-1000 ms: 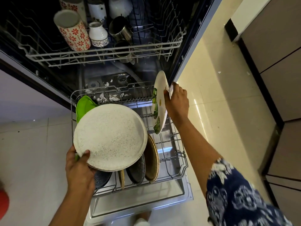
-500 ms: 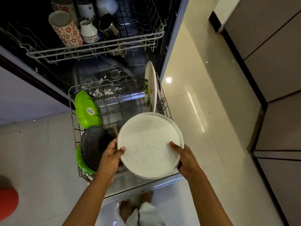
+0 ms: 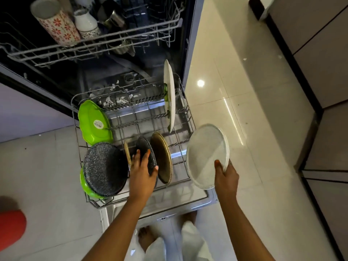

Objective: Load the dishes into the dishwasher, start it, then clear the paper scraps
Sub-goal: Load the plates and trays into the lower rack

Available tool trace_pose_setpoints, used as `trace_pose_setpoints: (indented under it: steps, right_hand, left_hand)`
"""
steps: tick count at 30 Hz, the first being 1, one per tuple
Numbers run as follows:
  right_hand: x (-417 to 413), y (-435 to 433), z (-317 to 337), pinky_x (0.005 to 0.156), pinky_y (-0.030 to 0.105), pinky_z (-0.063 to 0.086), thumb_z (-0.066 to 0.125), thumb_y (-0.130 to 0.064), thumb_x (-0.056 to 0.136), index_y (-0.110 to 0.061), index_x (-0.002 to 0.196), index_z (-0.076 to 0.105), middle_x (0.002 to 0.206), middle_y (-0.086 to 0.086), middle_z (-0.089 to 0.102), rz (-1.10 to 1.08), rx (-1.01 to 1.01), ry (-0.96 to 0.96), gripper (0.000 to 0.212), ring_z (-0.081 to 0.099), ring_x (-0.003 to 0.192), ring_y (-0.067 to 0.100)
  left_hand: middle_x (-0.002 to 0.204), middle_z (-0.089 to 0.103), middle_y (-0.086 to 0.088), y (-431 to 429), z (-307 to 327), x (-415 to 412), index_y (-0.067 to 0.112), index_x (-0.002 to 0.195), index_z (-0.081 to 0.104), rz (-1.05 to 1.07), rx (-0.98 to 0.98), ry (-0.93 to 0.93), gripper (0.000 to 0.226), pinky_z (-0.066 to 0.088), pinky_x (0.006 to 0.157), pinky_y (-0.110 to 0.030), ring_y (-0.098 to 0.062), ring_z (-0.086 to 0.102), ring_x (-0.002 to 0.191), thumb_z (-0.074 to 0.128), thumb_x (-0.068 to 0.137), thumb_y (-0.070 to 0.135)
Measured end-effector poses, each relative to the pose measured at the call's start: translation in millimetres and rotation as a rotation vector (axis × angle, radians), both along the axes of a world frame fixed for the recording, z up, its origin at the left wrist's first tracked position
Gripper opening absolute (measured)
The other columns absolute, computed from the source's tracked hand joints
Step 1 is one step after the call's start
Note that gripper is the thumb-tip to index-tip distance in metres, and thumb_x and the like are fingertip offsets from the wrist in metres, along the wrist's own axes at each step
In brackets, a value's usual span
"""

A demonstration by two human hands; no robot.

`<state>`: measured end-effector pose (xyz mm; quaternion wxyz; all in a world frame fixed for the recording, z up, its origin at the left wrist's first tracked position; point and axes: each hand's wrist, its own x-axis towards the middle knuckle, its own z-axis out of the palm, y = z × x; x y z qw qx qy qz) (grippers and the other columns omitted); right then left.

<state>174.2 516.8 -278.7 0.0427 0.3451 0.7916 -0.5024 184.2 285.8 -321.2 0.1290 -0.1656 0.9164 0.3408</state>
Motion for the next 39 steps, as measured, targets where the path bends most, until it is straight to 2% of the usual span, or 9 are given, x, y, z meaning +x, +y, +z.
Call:
trace_pose_setpoints:
  steps: [3, 6, 11, 14, 17, 20, 30, 35, 39]
  right_hand:
    - [-18, -3, -13, 0.073, 0.028, 0.047, 0.049, -0.023, 0.096, -0.009, 0.117, 0.058, 0.09, 0.007, 0.063, 0.133, 0.052, -0.008, 0.026, 0.06, 0.082, 0.022]
    - [-29, -7, -22, 0.069, 0.031, 0.051, 0.047, -0.025, 0.097, -0.007, 0.112, 0.057, 0.085, 0.011, 0.064, 0.244, 0.139, -0.017, 0.025, 0.062, 0.076, 0.024]
    - [-36, -16, -33, 0.067, 0.023, 0.043, 0.044, -0.024, 0.098, -0.003, 0.118, 0.053, 0.092, 0.016, 0.066, 0.375, 0.238, -0.076, 0.031, 0.061, 0.075, 0.024]
    - [-42, -19, -34, 0.069, 0.026, 0.048, 0.044, -0.023, 0.098, -0.004, 0.12, 0.052, 0.094, 0.016, 0.066, 0.403, 0.241, -0.08, 0.031, 0.064, 0.079, 0.026]
    - [-53, -21, -36, 0.074, 0.035, 0.057, 0.043, -0.023, 0.098, -0.006, 0.122, 0.051, 0.096, 0.015, 0.066, 0.445, 0.256, -0.104, 0.03, 0.065, 0.081, 0.028]
    - [-63, -24, -35, 0.078, 0.037, 0.057, 0.043, -0.023, 0.099, -0.008, 0.128, 0.048, 0.103, 0.014, 0.066, 0.463, 0.233, -0.134, 0.033, 0.066, 0.087, 0.029]
    - [-79, -21, -29, 0.079, 0.038, 0.056, 0.045, -0.019, 0.097, -0.004, 0.124, 0.051, 0.104, 0.017, 0.066, 0.506, 0.26, -0.126, 0.031, 0.064, 0.09, 0.033]
    - [-77, -24, -35, 0.081, 0.043, 0.055, 0.044, -0.02, 0.098, -0.007, 0.126, 0.05, 0.104, 0.018, 0.066, 0.525, 0.267, -0.144, 0.032, 0.064, 0.091, 0.034]
    - [-87, -25, -38, 0.08, 0.042, 0.055, 0.045, -0.018, 0.097, -0.003, 0.125, 0.051, 0.105, 0.02, 0.066, 0.551, 0.268, -0.132, 0.032, 0.063, 0.091, 0.036]
  left_hand:
    - [0.158, 0.015, -0.008, 5, -23, -10, 0.021, 0.15, 0.023, -0.04, -0.102, -0.052, 0.065, 0.021, 0.115, -0.05, -0.029, 0.012, 0.146, 0.054, 0.093, 0.033]
    - [0.159, 0.014, -0.003, 10, -38, -11, 0.022, 0.151, 0.013, -0.068, -0.177, -0.119, 0.062, 0.018, 0.116, -0.048, -0.022, 0.01, 0.147, 0.043, 0.098, 0.032]
    - [0.159, 0.012, 0.0, 19, -40, -11, 0.024, 0.152, 0.005, -0.034, -0.22, -0.144, 0.061, 0.009, 0.117, -0.041, -0.016, 0.005, 0.147, 0.036, 0.1, 0.028]
    - [0.159, 0.011, -0.002, 21, -40, -11, 0.025, 0.152, 0.001, -0.034, -0.244, -0.147, 0.062, 0.009, 0.117, -0.041, -0.016, 0.004, 0.147, 0.035, 0.101, 0.027]
    - [0.159, 0.013, -0.004, 20, -40, -11, 0.025, 0.152, 0.0, -0.047, -0.243, -0.151, 0.062, 0.009, 0.117, -0.041, -0.017, 0.004, 0.147, 0.036, 0.101, 0.027]
    - [0.158, 0.016, -0.007, 21, -38, -11, 0.023, 0.152, -0.001, -0.078, -0.263, -0.141, 0.062, 0.007, 0.117, -0.04, -0.017, 0.003, 0.147, 0.035, 0.101, 0.027]
    - [0.158, 0.013, -0.008, 17, -44, -9, 0.022, 0.151, -0.006, -0.111, -0.256, -0.126, 0.066, 0.007, 0.117, -0.042, -0.017, 0.001, 0.147, 0.037, 0.101, 0.029]
    - [0.159, 0.011, -0.007, 13, -47, -7, 0.023, 0.149, -0.012, -0.14, -0.27, -0.116, 0.069, 0.004, 0.118, -0.042, -0.018, -0.002, 0.147, 0.036, 0.1, 0.03]
    - [0.159, 0.01, -0.007, 13, -50, -4, 0.027, 0.143, -0.021, -0.151, -0.281, -0.119, 0.072, 0.003, 0.118, -0.042, -0.017, -0.003, 0.146, 0.037, 0.1, 0.032]
